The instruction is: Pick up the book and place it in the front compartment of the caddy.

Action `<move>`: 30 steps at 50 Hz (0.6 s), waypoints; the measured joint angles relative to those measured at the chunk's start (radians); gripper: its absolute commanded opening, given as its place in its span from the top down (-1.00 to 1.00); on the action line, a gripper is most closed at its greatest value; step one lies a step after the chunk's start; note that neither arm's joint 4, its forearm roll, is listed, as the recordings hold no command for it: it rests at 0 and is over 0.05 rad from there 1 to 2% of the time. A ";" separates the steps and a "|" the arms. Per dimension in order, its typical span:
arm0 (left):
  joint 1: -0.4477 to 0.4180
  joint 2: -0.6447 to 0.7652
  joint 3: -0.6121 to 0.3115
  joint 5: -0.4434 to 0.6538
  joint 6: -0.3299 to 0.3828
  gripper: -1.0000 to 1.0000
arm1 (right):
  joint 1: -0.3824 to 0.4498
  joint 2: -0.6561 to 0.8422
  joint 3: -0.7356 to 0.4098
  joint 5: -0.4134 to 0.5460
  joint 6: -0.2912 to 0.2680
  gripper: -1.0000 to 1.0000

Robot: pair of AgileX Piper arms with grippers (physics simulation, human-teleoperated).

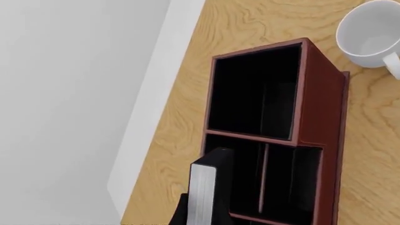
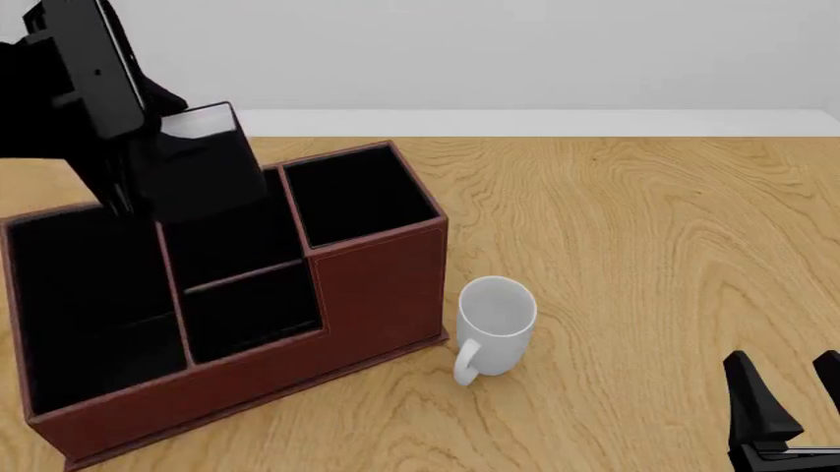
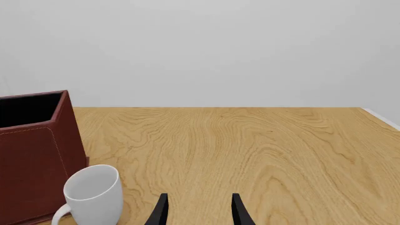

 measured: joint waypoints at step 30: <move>0.007 0.016 0.076 -0.054 -0.008 1.00 | 0.000 0.000 0.000 0.000 0.000 -1.00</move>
